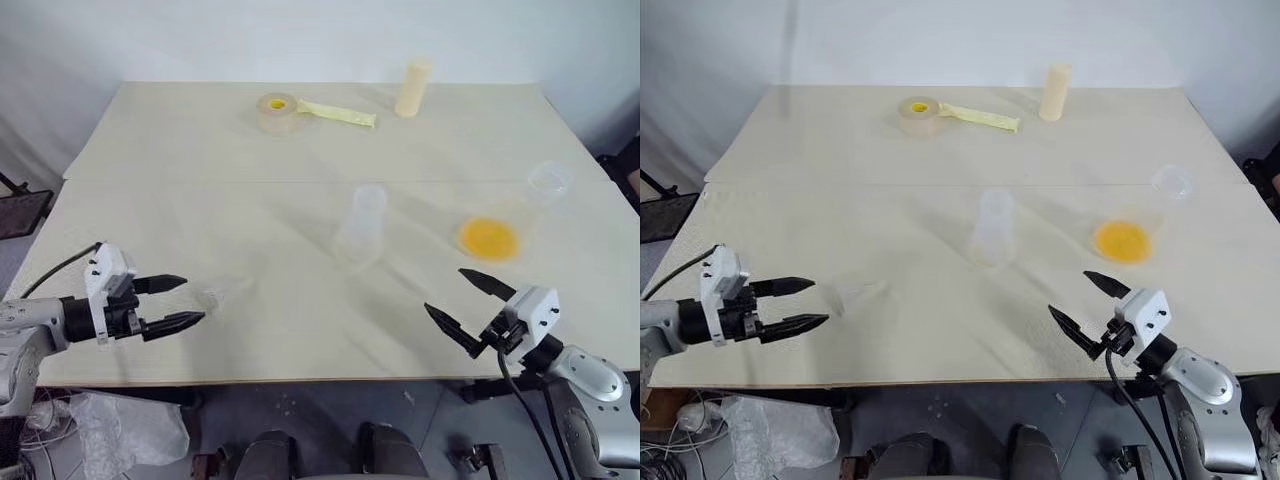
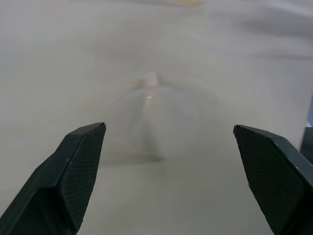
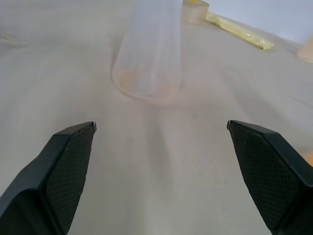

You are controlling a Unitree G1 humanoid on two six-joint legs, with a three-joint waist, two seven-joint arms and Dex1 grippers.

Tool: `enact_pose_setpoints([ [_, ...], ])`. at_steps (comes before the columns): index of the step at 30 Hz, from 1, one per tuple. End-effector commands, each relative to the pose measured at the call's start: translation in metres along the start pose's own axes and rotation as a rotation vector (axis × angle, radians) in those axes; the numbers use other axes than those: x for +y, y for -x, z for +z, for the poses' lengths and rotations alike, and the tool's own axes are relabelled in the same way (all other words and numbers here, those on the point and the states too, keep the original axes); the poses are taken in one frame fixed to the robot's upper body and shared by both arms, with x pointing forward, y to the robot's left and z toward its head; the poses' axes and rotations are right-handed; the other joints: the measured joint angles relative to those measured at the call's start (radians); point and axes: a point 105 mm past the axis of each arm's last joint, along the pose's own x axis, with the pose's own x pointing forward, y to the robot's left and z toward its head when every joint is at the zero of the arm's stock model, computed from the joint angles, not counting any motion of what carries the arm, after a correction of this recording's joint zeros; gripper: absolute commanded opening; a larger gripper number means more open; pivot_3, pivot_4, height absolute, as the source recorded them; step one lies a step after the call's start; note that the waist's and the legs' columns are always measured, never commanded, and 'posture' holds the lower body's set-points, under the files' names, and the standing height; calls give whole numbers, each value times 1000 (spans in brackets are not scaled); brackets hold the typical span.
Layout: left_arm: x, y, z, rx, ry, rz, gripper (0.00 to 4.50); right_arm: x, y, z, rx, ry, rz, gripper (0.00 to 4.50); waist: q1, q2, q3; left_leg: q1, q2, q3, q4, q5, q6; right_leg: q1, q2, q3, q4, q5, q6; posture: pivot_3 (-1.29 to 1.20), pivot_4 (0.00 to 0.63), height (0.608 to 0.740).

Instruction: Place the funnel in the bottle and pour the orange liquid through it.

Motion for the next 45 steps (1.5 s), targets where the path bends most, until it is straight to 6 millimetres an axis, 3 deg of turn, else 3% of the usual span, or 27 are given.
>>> enact_pose_setpoints([
  [1, -7, -5, 5, -18, -8, -3, 4458, 0, 0, 4, -15, 5, 6, 4500, 0, 0, 0, 0, -1, 0, 0, 0, 0, 0, 0, 0, 0, 0, 0, 0, 150, 740],
  [9, -23, -26, -1, -22, 33, -54, 4458, 1, 1, 4, -9, 7, -3, 4500, 0, 0, 0, 0, -1, 0, 0, 0, 0, 0, 0, 0, 0, 0, 0, 0, 150, 740],
  [18, -13, -34, -7, -25, 5, -35, 4458, 1, 4, 3, -3, 9, -9, 4500, 0, 0, 0, 0, -2, 1, 0, 0, 0, 0, 0, 0, -1, 0, 0, 0, 150, 740],
  [26, -14, -36, -10, -15, 7, -58, 1938, 0, 6, 2, -1, 11, -11, 4500, 0, 0, 0, 0, -2, 1, 0, 0, 0, 0, 0, 0, -1, 0, 0, 0, 150, 740],
  [32, -9, -34, 1, -46, -33, -64, 23, 0, 6, 2, -4, 14, -12, 4500, 2, 0, 0, 0, -2, 1, 0, 0, 0, 0, 0, 0, -1, 0, 0, 0, 150, 740],
  [40, -5, -30, 26, -126, -116, -117, 23, -1, 4, 5, -26, 13, -21, 4500, 1, 0, 0, 0, -2, 1, 0, 0, 0, 0, 0, 0, -1, 0, 0, 0, 150, 740],
  [45, 8, -31, 46, -114, -221, -112, 23, 0, 2, 10, -50, 15, -17, 4500, 2, 0, 0, 0, -2, 1, 0, 0, 0, 0, 1, 0, -1, 0, 0, 0, 150, 740],
])
